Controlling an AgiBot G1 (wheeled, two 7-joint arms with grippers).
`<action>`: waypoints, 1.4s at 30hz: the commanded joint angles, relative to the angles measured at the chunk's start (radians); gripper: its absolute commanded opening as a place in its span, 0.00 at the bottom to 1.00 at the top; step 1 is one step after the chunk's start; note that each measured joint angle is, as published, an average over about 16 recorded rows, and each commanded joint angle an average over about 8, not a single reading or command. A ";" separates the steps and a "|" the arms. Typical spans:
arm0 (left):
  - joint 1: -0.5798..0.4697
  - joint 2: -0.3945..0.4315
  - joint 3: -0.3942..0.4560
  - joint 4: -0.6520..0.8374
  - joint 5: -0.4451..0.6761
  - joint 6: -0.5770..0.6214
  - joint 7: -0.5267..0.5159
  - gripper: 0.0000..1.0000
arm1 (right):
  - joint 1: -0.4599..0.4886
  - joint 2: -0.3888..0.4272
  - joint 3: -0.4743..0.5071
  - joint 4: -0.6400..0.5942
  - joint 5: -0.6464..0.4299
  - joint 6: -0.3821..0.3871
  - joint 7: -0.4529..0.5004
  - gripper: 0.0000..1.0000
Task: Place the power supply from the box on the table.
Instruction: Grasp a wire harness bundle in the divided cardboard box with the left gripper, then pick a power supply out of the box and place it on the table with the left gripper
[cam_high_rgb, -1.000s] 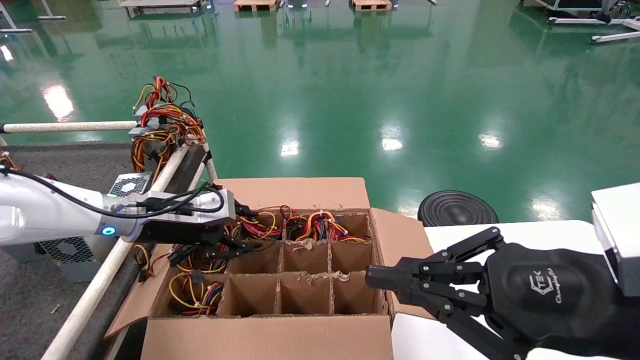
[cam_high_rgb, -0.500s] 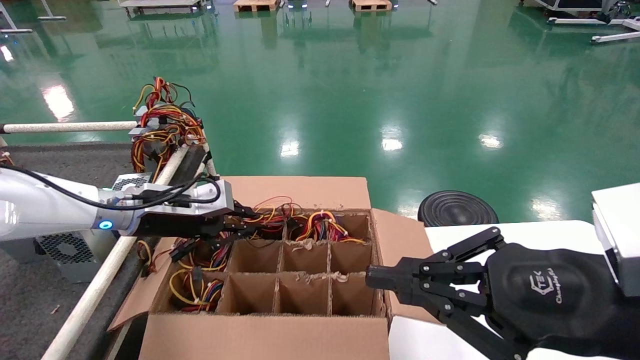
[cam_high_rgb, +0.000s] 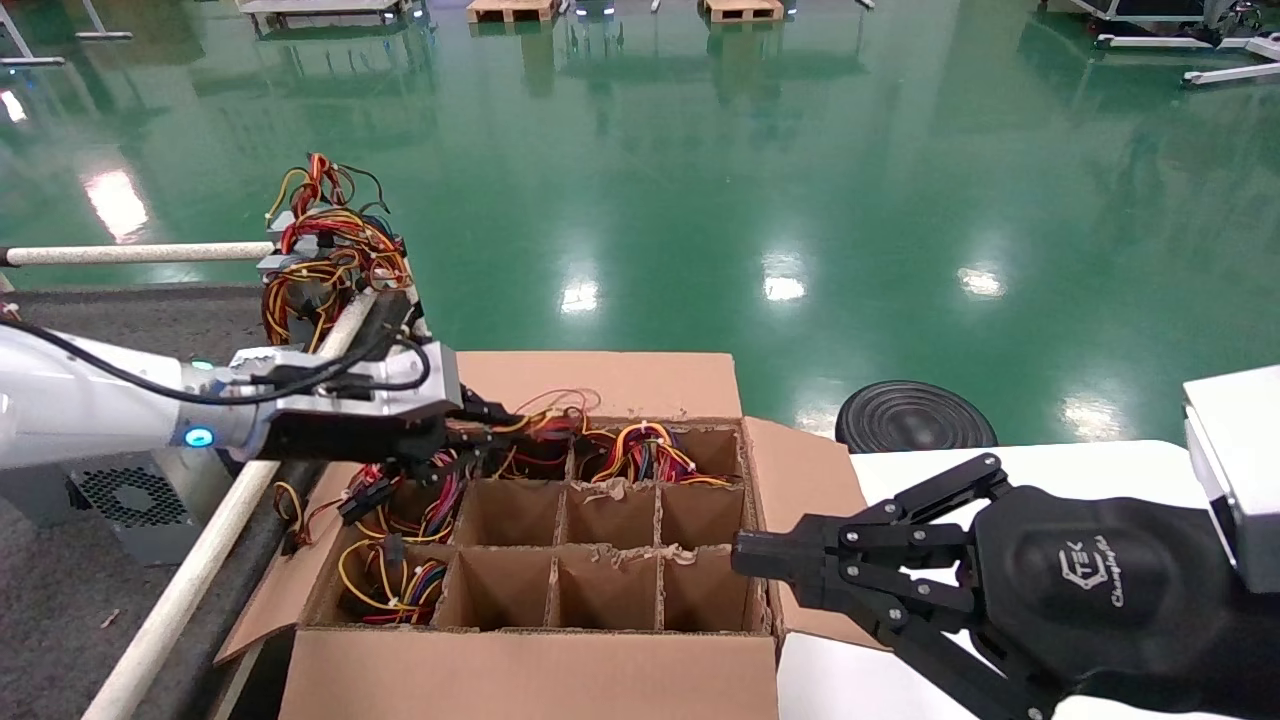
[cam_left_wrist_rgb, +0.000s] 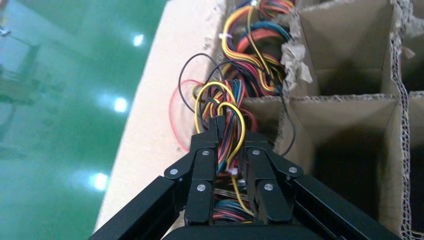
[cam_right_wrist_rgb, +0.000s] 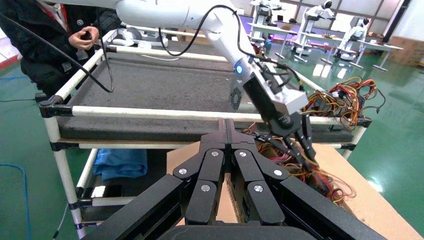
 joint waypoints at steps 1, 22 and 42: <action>-0.006 -0.003 -0.003 -0.004 -0.003 0.004 0.003 0.00 | 0.000 0.000 0.000 0.000 0.000 0.000 0.000 0.00; -0.164 -0.081 -0.074 -0.151 -0.089 0.061 0.083 0.00 | 0.000 0.000 0.000 0.000 0.000 0.000 0.000 0.00; -0.289 -0.104 -0.138 -0.213 -0.047 -0.037 0.151 0.00 | 0.000 0.000 0.000 0.000 0.000 0.000 0.000 0.00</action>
